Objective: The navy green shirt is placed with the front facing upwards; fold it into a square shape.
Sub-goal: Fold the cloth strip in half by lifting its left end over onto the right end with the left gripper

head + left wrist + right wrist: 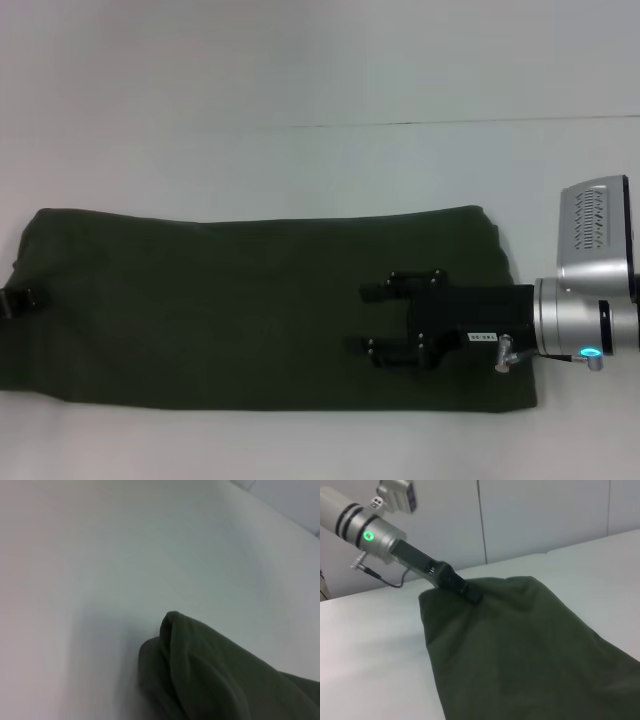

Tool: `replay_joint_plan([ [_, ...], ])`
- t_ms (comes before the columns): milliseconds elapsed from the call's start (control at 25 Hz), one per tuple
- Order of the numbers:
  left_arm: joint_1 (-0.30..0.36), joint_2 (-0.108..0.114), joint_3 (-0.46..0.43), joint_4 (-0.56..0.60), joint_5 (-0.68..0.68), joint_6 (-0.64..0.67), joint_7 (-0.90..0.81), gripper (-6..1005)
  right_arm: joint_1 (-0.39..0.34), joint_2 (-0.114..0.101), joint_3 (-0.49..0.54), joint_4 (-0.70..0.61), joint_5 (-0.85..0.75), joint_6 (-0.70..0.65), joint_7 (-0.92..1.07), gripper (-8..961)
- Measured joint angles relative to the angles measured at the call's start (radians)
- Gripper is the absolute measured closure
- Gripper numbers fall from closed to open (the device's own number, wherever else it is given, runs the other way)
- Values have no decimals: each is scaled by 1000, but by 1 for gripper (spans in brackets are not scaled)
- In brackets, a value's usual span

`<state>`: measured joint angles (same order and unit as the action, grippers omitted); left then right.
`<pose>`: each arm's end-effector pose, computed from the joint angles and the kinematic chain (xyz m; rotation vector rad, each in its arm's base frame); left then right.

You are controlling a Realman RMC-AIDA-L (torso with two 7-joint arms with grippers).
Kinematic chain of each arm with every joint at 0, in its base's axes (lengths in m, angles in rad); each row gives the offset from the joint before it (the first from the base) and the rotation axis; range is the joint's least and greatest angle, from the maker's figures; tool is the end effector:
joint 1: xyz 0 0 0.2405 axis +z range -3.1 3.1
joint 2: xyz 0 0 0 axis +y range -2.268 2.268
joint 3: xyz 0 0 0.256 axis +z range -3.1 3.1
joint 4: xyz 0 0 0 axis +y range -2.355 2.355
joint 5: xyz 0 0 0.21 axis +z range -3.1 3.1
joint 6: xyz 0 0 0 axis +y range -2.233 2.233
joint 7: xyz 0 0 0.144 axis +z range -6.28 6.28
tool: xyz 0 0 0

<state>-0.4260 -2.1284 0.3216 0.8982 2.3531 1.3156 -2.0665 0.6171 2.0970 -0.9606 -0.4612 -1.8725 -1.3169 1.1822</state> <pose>-0.3649 0.3142 0.0625 -1.9073 -1.5504 -0.5095 0.2428 0.3386 -0.0665 -2.8368 0.4169 0.5543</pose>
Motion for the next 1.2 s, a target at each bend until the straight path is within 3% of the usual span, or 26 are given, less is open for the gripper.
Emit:
replay_joint_plan([
  [240, -10, -8, 9, 12, -145, 166, 45, 889, 4, 1, 0, 22, 1, 36, 5, 193],
  [480, -79, -38, 80, -6, -294, 282, 43, 891, -8, -1, 2, 34, 7, 56, 5, 193],
  [680, -153, -42, 206, -152, -375, 224, 48, 892, -68, -10, 18, 6, 34, 28, 5, 193],
  [960, -245, -45, 362, -346, -498, 73, 107, 892, -194, -16, 120, -89, 33, -69, 5, 193],
  [1200, -302, -47, 481, -411, -599, 11, 129, 892, -247, -24, 185, -105, 32, -80, 6, 193],
])
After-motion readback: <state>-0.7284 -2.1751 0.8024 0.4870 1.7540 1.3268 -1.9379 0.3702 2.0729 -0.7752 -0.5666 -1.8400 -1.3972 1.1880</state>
